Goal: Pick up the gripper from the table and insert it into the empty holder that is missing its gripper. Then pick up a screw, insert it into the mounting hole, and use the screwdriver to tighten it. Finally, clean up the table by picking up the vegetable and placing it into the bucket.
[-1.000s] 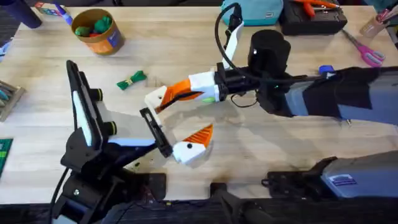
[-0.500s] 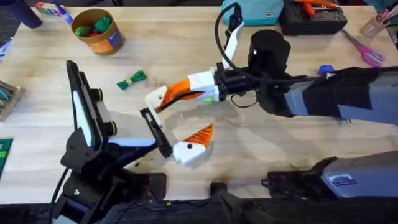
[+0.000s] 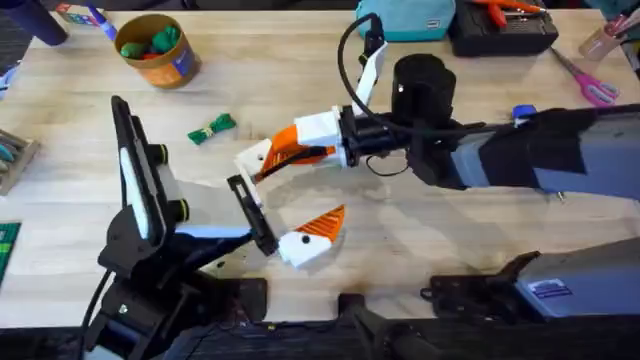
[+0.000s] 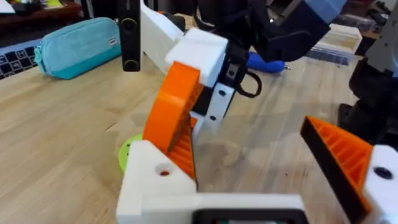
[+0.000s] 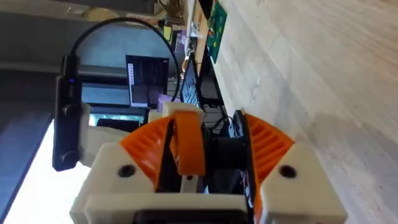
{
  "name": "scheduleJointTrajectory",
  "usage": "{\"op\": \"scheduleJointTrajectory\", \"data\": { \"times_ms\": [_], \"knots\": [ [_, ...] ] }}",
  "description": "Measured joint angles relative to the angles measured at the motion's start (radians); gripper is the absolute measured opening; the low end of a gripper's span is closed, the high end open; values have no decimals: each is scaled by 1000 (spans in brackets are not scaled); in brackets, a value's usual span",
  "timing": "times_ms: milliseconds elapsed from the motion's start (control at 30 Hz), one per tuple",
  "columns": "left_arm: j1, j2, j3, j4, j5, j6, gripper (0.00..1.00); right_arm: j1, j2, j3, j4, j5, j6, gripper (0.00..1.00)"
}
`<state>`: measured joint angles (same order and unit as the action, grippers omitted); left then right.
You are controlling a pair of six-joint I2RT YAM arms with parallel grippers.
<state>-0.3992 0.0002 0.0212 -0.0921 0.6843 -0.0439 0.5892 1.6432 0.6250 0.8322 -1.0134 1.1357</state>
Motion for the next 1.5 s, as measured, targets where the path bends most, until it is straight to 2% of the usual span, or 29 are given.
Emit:
{"op": "scheduleJointTrajectory", "data": {
  "times_ms": [267,633,833,1100,1300,1367,1500],
  "knots": [
    [0,0,0,1,0,13,987,-1,0,0,-2,0,-5,705],
    [0,0,0,1,10,17,986,-14,0,0,-2,-26,-7,714],
    [-19,0,0,-2,91,17,988,-15,0,1,9,-63,-7,716],
    [-19,0,0,-5,125,17,987,-16,0,1,36,-94,-8,728],
    [-19,0,0,-5,132,17,986,-38,0,1,36,-99,-12,851],
    [-19,0,0,-5,132,17,986,-90,0,1,36,-94,-21,923],
    [-19,0,0,-5,132,17,986,-138,0,1,33,-83,-22,936]
  ]
}}
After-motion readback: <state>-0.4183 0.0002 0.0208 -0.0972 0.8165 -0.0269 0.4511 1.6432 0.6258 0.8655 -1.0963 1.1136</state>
